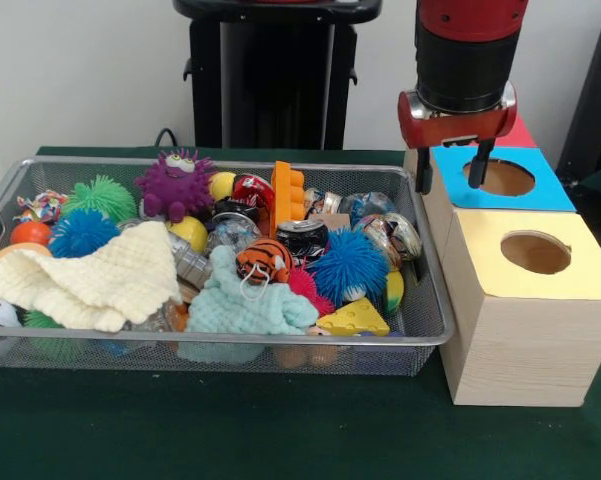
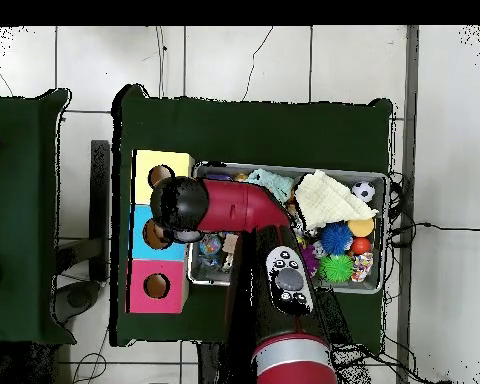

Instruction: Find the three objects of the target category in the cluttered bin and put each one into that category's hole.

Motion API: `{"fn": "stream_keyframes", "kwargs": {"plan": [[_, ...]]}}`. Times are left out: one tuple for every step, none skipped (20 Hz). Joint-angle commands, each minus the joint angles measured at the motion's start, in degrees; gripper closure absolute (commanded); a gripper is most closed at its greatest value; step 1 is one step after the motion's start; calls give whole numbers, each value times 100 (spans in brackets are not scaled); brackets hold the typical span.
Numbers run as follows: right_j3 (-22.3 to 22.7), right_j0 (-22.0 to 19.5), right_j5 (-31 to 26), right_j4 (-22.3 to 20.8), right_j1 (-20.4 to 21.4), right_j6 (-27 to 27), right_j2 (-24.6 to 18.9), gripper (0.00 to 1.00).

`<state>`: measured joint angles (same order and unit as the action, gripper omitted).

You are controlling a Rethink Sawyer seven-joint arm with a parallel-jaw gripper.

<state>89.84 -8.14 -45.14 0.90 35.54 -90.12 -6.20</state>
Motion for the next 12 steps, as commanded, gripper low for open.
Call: {"fn": "stream_keyframes", "kwargs": {"plan": [[-442, -175, -511, 22, -178, -647, -88, 0], [-400, -184, -463, 31, -177, -661, -93, 0], [-345, -188, -361, 43, -182, -694, -91, 0], [-299, -189, -293, 47, -171, -721, -80, 0], [-258, -160, -227, 45, -141, -809, -24, 0], [-251, -141, -213, 38, -123, -857, 18, 0], [-290, -81, -219, -6, -92, -948, 119, 0], [-322, -51, -234, -37, -83, -984, 176, 0], [-422, 19, -264, -105, -103, -1066, 291, 0], [-469, 53, -256, -150, -113, -1096, 357, 0], [-604, 137, -220, -245, -164, -1173, 490, 0], [-685, 184, -229, -275, -203, -1225, 569, 0]]}}
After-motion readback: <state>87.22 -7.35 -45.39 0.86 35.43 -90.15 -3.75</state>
